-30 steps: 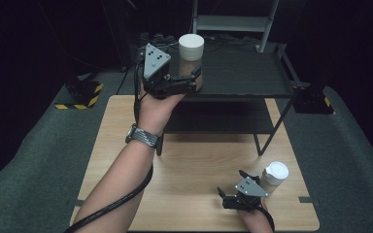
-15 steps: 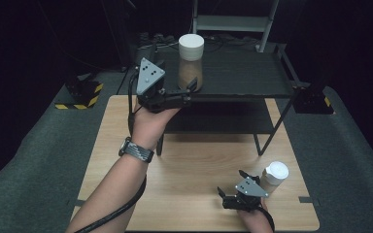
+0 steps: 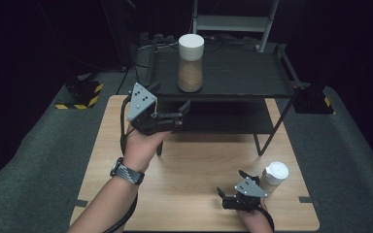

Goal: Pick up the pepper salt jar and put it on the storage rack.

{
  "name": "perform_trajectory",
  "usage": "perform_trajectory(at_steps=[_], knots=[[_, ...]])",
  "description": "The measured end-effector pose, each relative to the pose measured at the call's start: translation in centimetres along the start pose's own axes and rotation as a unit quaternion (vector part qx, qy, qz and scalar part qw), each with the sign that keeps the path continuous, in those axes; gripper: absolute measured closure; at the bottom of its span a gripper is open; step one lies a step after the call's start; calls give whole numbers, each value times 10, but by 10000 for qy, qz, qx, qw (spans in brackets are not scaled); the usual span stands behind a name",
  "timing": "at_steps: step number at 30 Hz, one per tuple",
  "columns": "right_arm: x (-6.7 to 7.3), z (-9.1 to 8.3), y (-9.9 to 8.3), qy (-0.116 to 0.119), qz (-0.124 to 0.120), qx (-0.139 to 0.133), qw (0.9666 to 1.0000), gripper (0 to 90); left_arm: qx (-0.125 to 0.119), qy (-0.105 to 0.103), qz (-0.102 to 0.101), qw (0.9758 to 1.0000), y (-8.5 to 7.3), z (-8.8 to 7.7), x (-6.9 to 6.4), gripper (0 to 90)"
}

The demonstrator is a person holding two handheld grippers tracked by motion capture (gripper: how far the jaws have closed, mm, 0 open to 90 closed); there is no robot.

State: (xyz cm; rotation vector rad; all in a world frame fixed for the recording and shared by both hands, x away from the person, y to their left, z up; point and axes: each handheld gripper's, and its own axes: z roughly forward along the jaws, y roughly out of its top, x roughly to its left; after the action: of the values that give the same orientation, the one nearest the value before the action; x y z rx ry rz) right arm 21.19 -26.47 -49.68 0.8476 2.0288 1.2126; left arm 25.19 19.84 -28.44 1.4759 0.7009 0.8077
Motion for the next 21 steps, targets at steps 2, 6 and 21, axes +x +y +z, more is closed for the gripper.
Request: perform_trajectory(at_steps=[2, 6, 21], knots=[[0, 0, 0, -3, -4, 3, 10000, 0, 63, -14, -9, 10000, -4, -3, -2, 4], [1, 0, 0, -1, -31, 3, 10000, 0, 121, 9, 59, 9999, -12, -7, -7, 4], [1, 0, 0, -1, -43, 8, 10000, 0, 329, -44, -41, 9994, -66, -24, -10, 4]])
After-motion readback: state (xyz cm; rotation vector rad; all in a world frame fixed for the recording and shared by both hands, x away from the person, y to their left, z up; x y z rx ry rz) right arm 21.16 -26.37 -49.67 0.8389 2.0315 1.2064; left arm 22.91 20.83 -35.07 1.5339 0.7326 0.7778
